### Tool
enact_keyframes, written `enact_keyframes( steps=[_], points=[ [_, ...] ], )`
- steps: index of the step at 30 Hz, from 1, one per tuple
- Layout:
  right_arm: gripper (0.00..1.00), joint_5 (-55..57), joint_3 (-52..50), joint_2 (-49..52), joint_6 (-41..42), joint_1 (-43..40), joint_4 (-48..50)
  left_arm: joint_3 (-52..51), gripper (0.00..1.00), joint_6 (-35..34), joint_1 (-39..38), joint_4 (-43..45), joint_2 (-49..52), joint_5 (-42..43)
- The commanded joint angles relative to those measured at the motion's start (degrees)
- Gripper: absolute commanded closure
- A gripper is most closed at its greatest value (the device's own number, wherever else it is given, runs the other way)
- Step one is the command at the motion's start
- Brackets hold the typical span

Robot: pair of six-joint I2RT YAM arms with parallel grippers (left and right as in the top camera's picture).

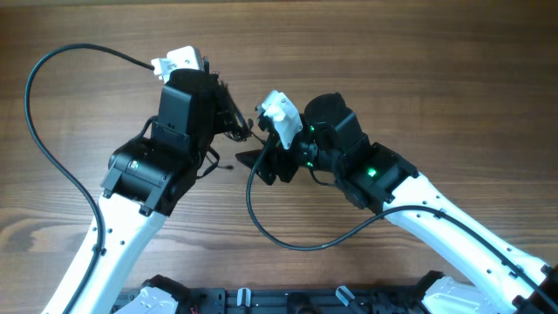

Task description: Untangle cables

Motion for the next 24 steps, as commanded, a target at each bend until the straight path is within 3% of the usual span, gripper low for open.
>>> enact_keyframes(
  steps=[1, 7, 14, 17, 21, 24],
  points=[
    [0.24, -0.7, 0.2, 0.4, -1.0, 0.0, 1.3, 0.2, 0.93, 0.5, -0.1, 0.3, 0.2, 0.1],
    [0.27, 4.0, 0.2, 1.0, -1.1, 0.0, 1.8, 0.2, 0.93, 0.5, -0.1, 0.3, 0.2, 5.4],
    [0.43, 6.3, 0.2, 5.4, -1.1, 0.0, 4.0, 0.2, 0.92, 0.5, -0.1, 0.3, 0.1, 9.7],
    [0.55, 6.3, 0.2, 7.1, -1.0, 0.0, 5.0, 0.2, 0.92, 0.5, -0.1, 0.3, 0.1, 9.7],
    [0.96, 6.3, 0.2, 7.6, -0.7, 0.0, 6.1, 0.2, 0.92, 0.5, -0.1, 0.3, 0.1, 9.7],
    [0.96, 6.3, 0.2, 7.6, -0.5, -0.1, 5.9, 0.2, 0.91, 0.5, -0.1, 0.3, 0.1, 9.6]
  ],
)
